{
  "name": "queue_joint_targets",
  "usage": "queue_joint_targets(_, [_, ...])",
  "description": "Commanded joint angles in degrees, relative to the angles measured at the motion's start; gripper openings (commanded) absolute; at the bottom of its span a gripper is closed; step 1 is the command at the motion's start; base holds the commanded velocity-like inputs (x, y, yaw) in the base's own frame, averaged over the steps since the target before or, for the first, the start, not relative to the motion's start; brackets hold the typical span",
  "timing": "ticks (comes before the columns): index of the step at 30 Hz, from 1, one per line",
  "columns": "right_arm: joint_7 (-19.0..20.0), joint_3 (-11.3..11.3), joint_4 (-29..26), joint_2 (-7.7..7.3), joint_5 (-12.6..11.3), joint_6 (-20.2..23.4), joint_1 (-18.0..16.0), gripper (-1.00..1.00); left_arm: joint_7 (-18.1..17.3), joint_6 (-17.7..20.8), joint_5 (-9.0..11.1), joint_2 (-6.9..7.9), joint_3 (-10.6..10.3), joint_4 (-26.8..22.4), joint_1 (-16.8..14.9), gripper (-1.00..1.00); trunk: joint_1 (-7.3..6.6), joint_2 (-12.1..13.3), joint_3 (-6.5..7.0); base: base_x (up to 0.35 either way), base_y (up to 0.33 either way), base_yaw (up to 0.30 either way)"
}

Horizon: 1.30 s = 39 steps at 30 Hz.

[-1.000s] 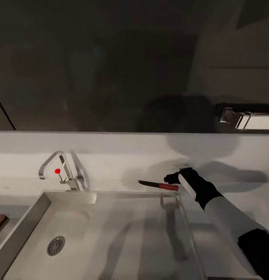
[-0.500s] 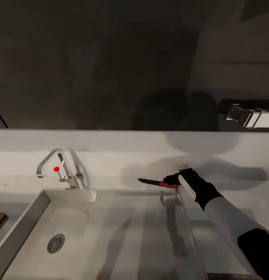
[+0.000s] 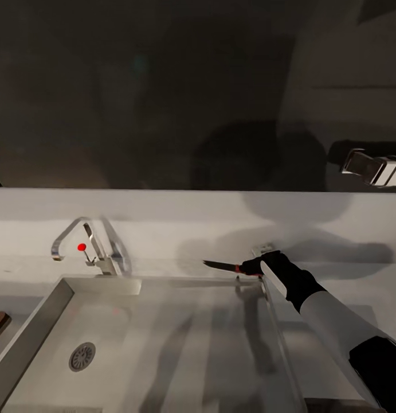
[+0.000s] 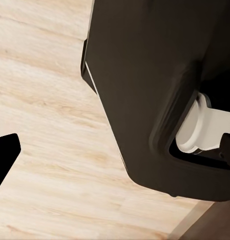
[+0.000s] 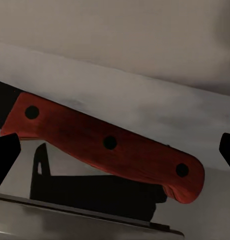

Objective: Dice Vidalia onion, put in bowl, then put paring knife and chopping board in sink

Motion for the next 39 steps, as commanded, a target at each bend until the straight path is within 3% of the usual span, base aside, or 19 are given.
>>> queue_joint_targets(1, [-0.4, 0.4, -0.1, -0.09, -0.6, 0.2, -0.1, 1.00, 0.0, -0.3, 0.2, -0.06, -0.3, 0.2, -0.1, 1.00, 0.03, -0.1, -0.13, 0.000, 0.000, 0.000])
queue_joint_targets(8, [-0.4, 0.4, -0.1, -0.15, -0.5, 0.2, -0.1, 1.00, 0.0, -0.3, 0.2, -0.06, -0.3, 0.2, -0.1, 1.00, 0.03, -0.1, -0.16, 0.000, 0.000, 0.000])
queue_joint_targets(15, [-0.8, -0.4, -0.1, 2.13, -0.5, -1.1, -0.1, 1.00, 0.0, -0.3, 0.2, 0.28, -0.3, 0.2, 0.0, 1.00, 0.03, -0.1, -0.16, 0.000, 0.000, 0.000])
queue_joint_targets(20, [-0.7, -0.4, -0.1, 3.68, 0.9, -1.8, -0.1, 1.00, 0.0, -0.3, 0.2, 0.43, -0.3, 0.2, 0.0, 1.00, 0.03, -0.1, -0.16, 0.000, 0.000, 0.000])
queue_joint_targets(39, [-0.5, -0.5, 0.1, 3.79, 1.7, -2.0, -0.1, 1.00, 0.0, -0.2, 0.2, 0.46, -0.3, 0.2, 0.0, 1.00, 0.03, -0.1, -0.16, 0.000, 0.000, 0.000])
